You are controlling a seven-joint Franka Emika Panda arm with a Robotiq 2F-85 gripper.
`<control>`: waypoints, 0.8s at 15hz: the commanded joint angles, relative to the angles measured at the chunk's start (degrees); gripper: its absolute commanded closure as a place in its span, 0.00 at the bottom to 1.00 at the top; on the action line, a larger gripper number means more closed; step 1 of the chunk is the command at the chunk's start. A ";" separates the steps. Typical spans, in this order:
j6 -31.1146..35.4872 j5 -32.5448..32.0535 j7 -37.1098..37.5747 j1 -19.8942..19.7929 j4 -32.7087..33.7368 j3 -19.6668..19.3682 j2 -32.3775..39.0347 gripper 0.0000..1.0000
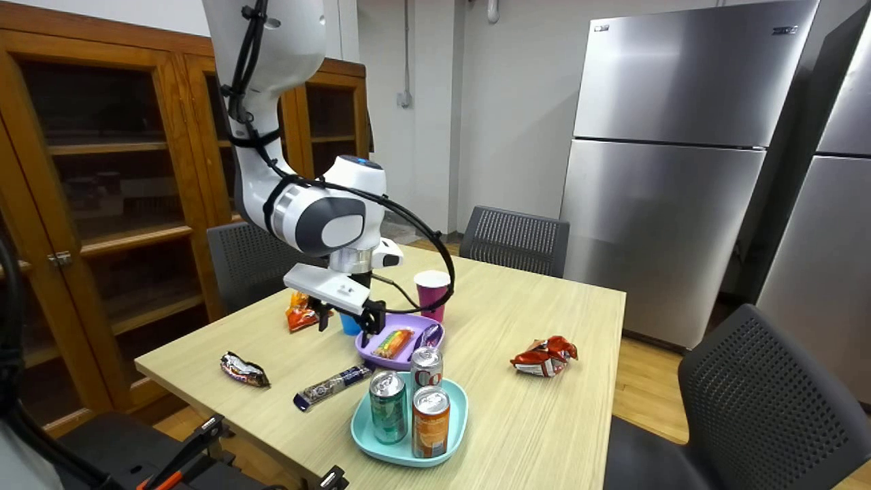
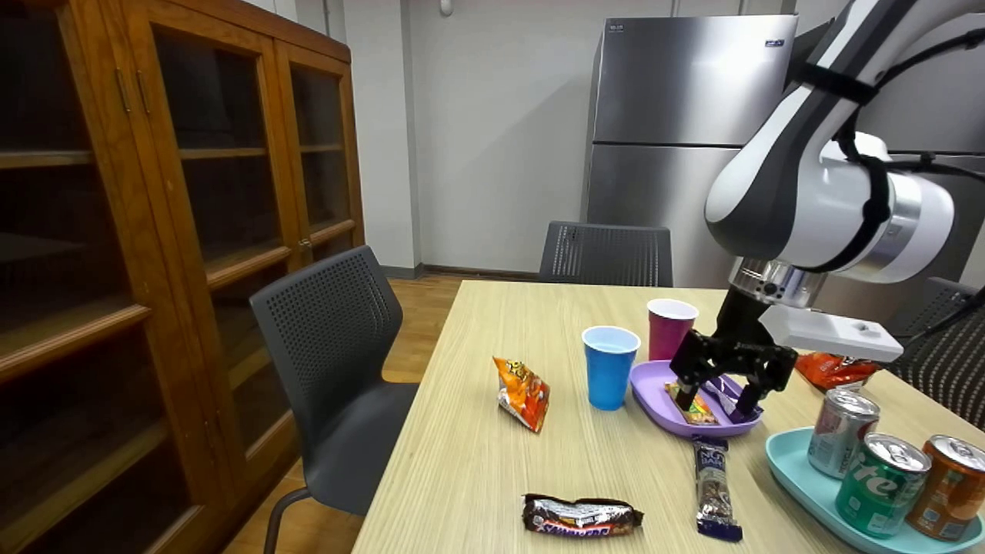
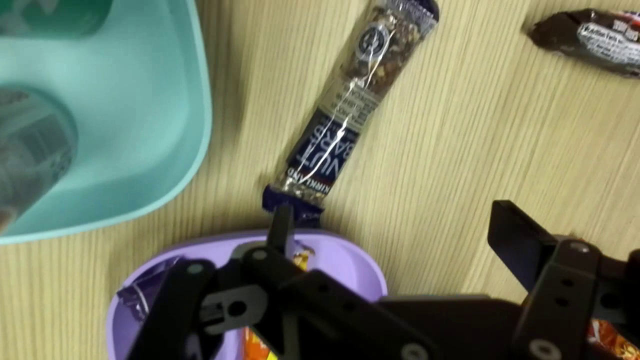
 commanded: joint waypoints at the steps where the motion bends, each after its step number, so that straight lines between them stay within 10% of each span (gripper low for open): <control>1: 0.32 6.70 0.54 -2.00 -3.22 3.86 -1.72 0.00; 12: -0.16 11.04 0.00 -2.13 -2.01 4.76 0.14 0.00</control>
